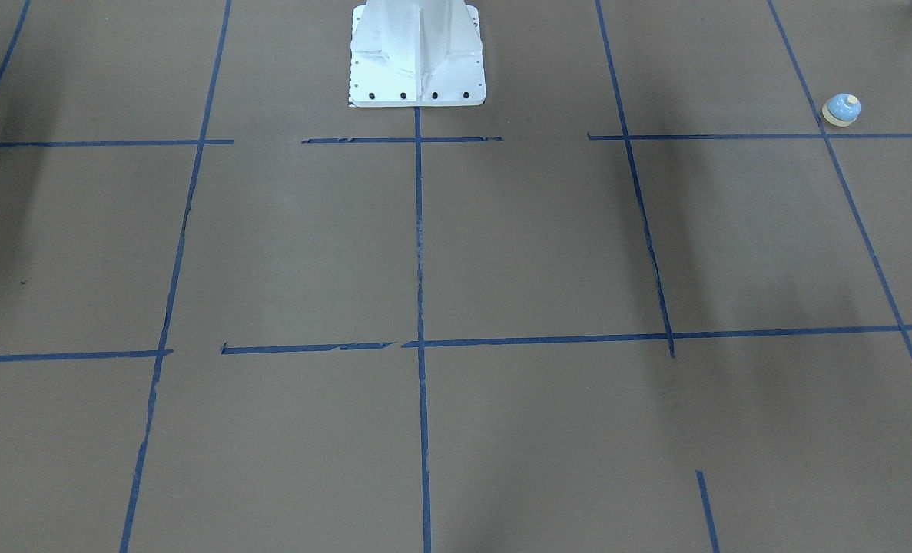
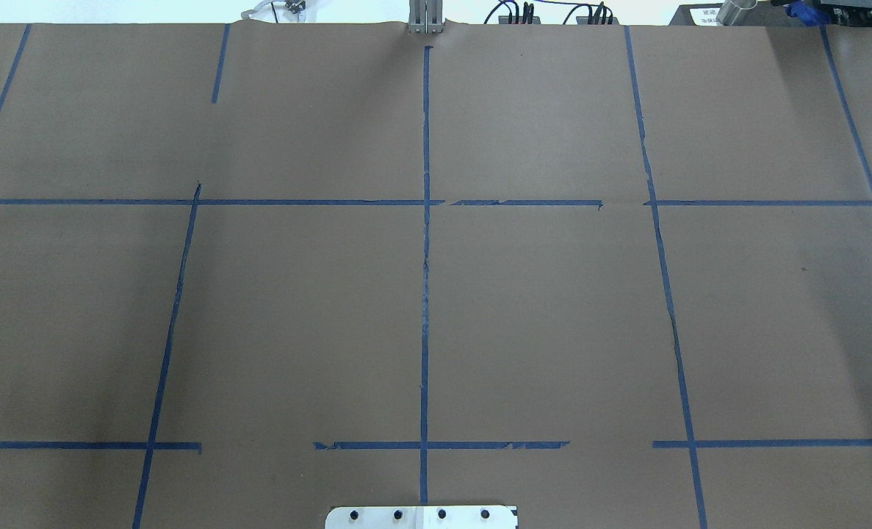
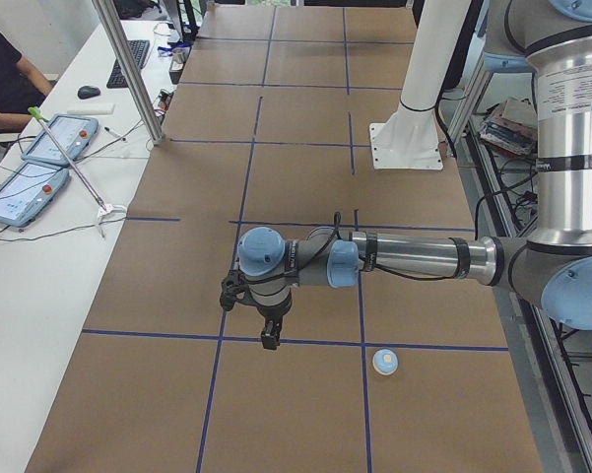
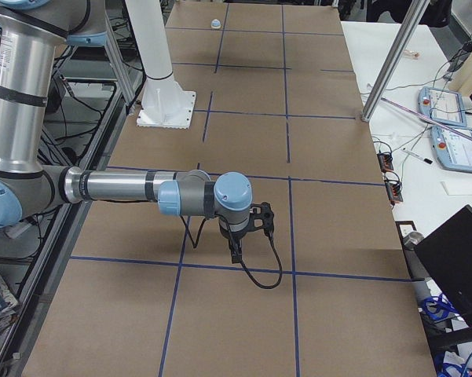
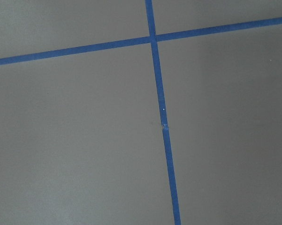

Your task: Place and press bell with both arms

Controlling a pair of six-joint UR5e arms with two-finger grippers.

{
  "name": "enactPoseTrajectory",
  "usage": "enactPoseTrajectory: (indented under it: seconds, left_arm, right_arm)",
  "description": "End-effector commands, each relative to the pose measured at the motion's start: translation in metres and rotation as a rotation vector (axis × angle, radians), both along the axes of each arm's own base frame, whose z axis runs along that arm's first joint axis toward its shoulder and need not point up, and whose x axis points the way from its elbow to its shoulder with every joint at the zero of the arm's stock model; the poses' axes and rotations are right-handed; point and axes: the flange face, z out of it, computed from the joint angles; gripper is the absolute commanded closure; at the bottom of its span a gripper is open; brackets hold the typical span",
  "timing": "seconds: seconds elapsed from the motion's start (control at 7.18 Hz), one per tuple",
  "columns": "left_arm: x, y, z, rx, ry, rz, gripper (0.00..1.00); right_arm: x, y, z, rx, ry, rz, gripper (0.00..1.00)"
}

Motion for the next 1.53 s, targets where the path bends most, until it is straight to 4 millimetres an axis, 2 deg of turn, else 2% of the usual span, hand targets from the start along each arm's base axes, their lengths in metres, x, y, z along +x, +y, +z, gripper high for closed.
enactPoseTrajectory:
  seconds: [0.0,0.14,0.28,0.42,0.56,0.7,0.84,1.11,1.39]
  left_arm:
    - [0.001,0.008,0.007,0.003,0.002,0.005,0.0]
    - [0.013,0.01,0.008,0.031,0.001,0.022,0.0]
    - [0.03,0.025,0.019,0.029,-0.006,0.02,0.0]
    - [0.053,0.059,0.04,0.029,0.002,0.017,0.0]
    - [0.062,0.107,0.057,0.042,0.019,-0.02,0.0]
    - [0.075,0.14,0.062,0.021,0.037,-0.042,0.0]
    - [0.084,0.162,0.079,-0.022,0.028,-0.005,0.0]
    - [0.102,0.192,0.097,-0.057,0.011,0.11,0.0]
    - [0.115,0.208,0.113,-0.083,-0.007,0.189,0.0]
  right_arm:
    - [0.0,0.0,0.001,-0.001,0.0,0.0,0.0]
    - [0.0,0.0,0.0,-0.001,-0.003,0.001,0.0]
    - [0.0,0.0,-0.003,0.004,-0.006,0.001,0.0]
    - [-0.001,0.0,-0.006,0.009,-0.023,0.001,0.0]
    - [-0.001,0.003,-0.015,0.024,-0.029,0.0,0.0]
    - [-0.002,0.007,-0.016,0.022,-0.03,0.0,0.0]
    - [-0.001,0.009,-0.014,0.018,-0.032,0.0,0.0]
    - [-0.001,0.013,-0.014,0.019,-0.032,-0.002,0.0]
    - [-0.001,0.012,-0.018,0.026,-0.034,-0.002,0.0]
